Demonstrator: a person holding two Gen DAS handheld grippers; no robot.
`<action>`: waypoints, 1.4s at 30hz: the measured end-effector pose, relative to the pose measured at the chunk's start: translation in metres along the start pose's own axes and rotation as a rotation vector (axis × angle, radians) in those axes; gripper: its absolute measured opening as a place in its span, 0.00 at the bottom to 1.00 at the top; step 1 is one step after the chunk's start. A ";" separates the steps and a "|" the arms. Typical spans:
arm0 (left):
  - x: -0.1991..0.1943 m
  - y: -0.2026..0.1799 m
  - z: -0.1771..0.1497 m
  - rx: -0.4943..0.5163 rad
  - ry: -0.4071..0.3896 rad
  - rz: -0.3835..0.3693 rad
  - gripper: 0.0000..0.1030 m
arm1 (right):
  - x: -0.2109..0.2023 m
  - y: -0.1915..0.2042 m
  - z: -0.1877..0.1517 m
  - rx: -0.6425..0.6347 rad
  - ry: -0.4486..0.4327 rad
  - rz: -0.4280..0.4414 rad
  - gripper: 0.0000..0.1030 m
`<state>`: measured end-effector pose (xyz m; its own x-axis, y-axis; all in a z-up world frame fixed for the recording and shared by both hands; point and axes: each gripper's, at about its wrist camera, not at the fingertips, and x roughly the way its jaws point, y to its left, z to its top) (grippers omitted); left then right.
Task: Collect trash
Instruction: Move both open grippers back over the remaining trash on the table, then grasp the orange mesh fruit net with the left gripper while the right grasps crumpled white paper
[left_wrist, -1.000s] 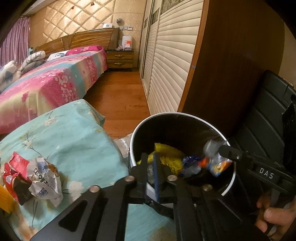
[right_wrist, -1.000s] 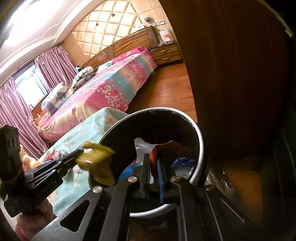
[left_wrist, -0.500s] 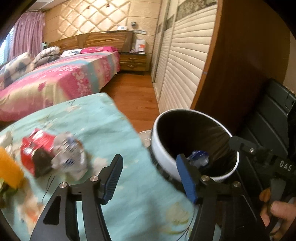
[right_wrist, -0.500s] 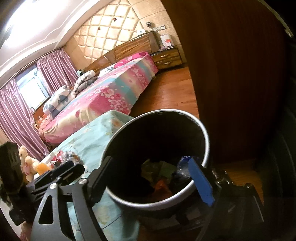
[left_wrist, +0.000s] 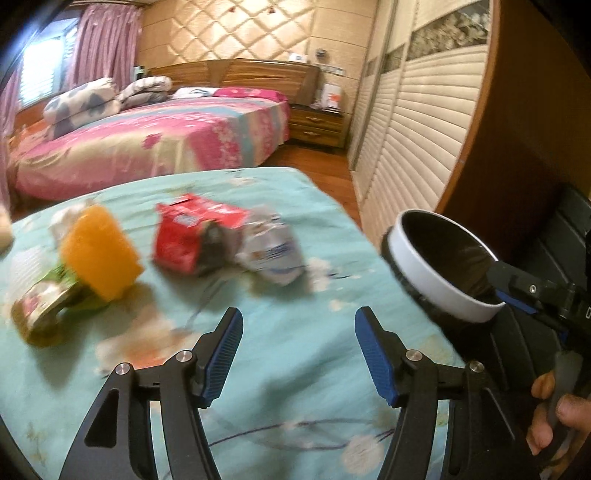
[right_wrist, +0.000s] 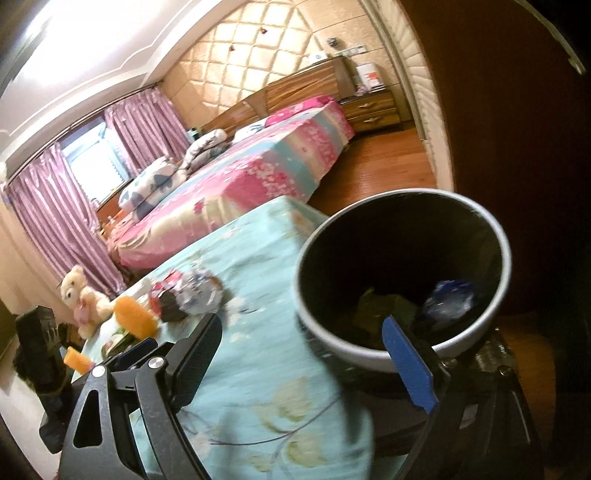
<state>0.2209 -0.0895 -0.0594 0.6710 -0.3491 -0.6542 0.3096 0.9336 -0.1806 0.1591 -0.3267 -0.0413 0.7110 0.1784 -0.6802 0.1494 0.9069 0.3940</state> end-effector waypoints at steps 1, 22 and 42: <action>-0.004 0.004 -0.002 -0.009 0.000 0.006 0.61 | 0.002 0.005 -0.001 -0.006 0.005 0.010 0.87; -0.026 0.072 -0.010 -0.166 -0.004 0.123 0.61 | 0.058 0.069 -0.031 -0.073 0.118 0.111 0.87; 0.019 0.109 0.031 -0.205 -0.010 0.170 0.62 | 0.119 0.095 -0.008 -0.129 0.164 0.132 0.87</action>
<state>0.2886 0.0032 -0.0685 0.7087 -0.1854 -0.6807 0.0494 0.9755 -0.2143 0.2519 -0.2166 -0.0896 0.5957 0.3488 -0.7235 -0.0337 0.9108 0.4114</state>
